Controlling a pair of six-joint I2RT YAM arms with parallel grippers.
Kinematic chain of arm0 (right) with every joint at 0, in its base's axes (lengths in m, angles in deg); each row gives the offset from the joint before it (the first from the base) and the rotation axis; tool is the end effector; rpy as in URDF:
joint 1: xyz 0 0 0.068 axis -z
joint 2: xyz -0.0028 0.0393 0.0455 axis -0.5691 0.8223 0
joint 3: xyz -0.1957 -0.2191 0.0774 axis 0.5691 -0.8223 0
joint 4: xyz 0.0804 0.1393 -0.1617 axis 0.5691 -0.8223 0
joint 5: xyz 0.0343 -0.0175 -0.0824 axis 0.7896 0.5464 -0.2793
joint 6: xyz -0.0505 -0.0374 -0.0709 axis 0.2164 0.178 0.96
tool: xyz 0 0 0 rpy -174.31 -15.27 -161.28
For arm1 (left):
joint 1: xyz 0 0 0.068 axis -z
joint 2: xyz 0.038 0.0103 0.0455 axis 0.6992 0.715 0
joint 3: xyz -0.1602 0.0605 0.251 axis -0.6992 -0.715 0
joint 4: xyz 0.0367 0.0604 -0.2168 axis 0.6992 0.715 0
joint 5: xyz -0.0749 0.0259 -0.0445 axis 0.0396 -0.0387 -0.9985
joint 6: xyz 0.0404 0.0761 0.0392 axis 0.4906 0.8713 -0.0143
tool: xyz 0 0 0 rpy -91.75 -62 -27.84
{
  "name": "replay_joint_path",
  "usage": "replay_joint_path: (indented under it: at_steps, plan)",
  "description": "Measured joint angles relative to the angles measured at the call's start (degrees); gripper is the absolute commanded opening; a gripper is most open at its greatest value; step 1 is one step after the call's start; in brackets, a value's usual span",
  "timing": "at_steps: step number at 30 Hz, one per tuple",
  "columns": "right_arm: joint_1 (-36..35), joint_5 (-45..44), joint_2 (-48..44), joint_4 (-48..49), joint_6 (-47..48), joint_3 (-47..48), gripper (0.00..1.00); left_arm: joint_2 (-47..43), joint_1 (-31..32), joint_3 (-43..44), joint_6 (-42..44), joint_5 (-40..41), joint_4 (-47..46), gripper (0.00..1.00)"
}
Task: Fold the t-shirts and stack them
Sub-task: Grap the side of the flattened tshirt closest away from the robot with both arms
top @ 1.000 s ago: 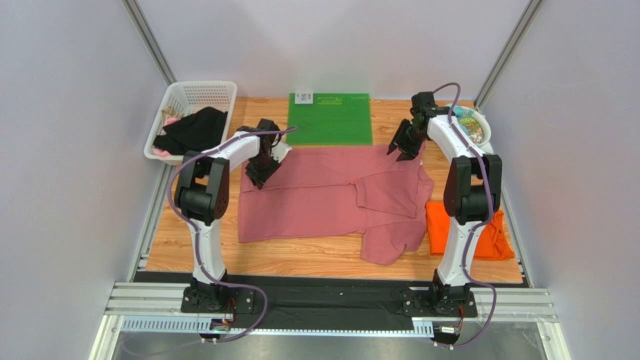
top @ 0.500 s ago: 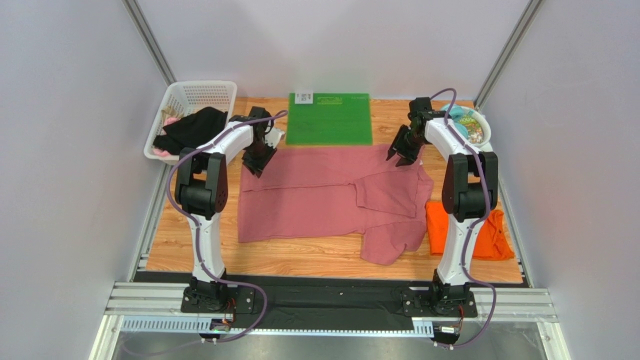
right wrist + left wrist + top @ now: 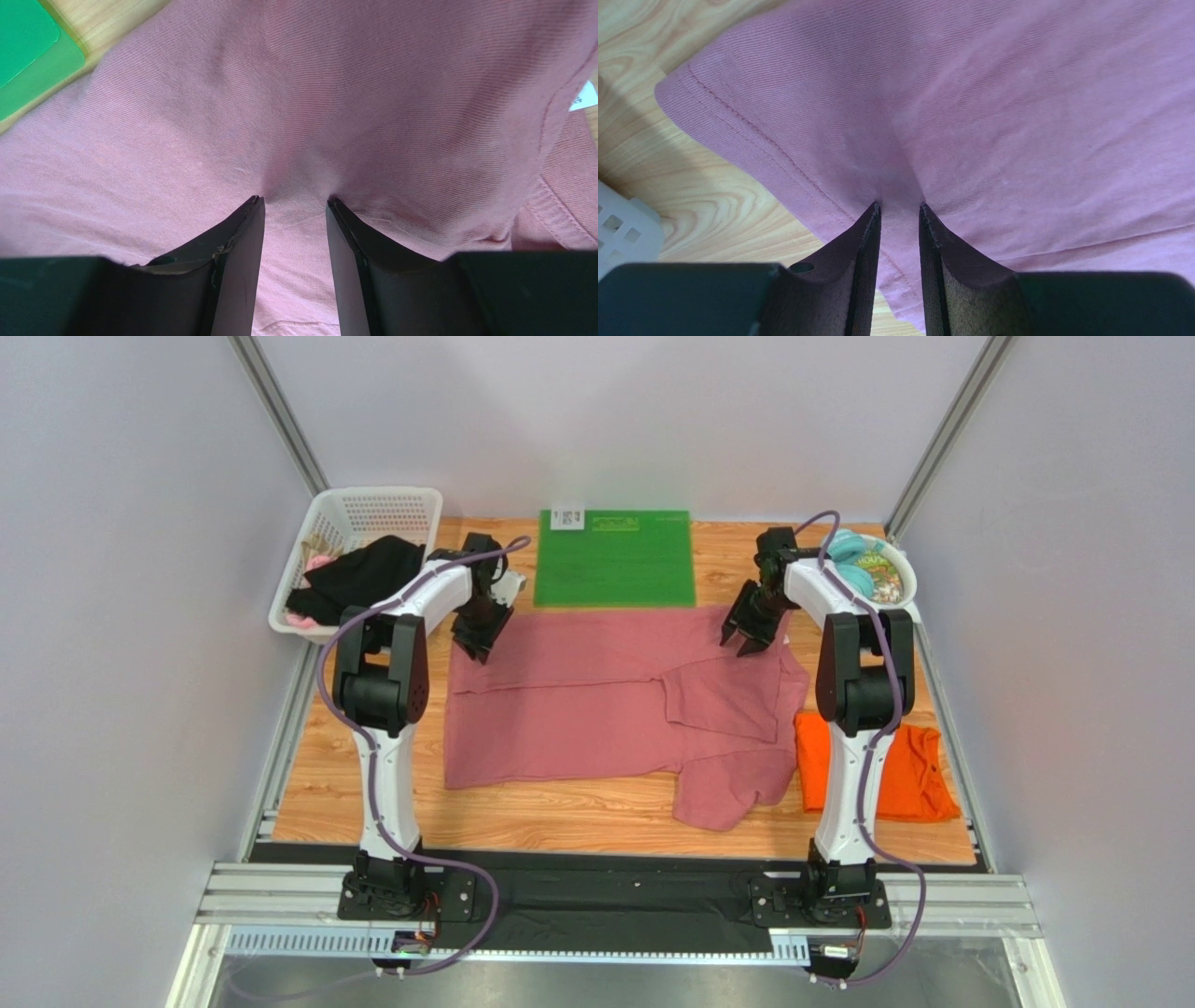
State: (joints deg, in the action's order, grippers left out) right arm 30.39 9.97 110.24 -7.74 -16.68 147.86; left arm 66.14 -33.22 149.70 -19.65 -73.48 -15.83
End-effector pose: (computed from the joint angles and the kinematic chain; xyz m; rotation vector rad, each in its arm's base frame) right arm 0.4407 0.0460 0.1612 0.6810 2.8654 0.3214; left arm 0.4267 -0.0815 0.1625 0.5670 2.8666 0.0396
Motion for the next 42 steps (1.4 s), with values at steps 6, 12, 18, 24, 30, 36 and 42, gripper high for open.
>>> replay_joint_path:
  at_steps: [6, 12, 18, 24, 30, 36, 42]
  plan:
    - [0.11, 0.02, 0.09, 0.07, -0.04, -0.15, 0.44, 0.55, -1.7, 0.11, -0.2, -0.7, 0.04, 0.33]
    - [0.28, 1.46, 0.15, 0.52, -0.98, -0.55, 0.44, 3.82, -2.67, 5.51, 0.13, -0.13, 2.23, 0.33]
    - [0.42, 3.76, 0.31, 1.62, -2.91, -1.09, 0.44, 9.38, -2.78, 15.13, 0.5, 1.55, 4.83, 0.33]
    - [0.44, 5.88, 2.36, 0.92, -2.95, 2.12, 0.48, 10.12, -2.84, 16.28, 0.74, 2.1, 4.74, 0.33]
    - [-0.15, 5.81, 1.84, 0.66, -1.07, 2.67, 0.53, 6.99, -2.91, 11.67, 1.92, 2.86, 2.71, 0.38]
    - [-2.58, 2.05, -8.44, -1.03, 0.24, -0.61, 0.54, -4.94, -3.39, 3.98, 3.56, 1.53, 3.76, 0.4]
    - [-9.6, -3.23, -35.56, -1.97, -0.15, -18.93, 0.53, -30.42, -3.1, -12.76, 7.02, -3.13, 4.72, 0.4]
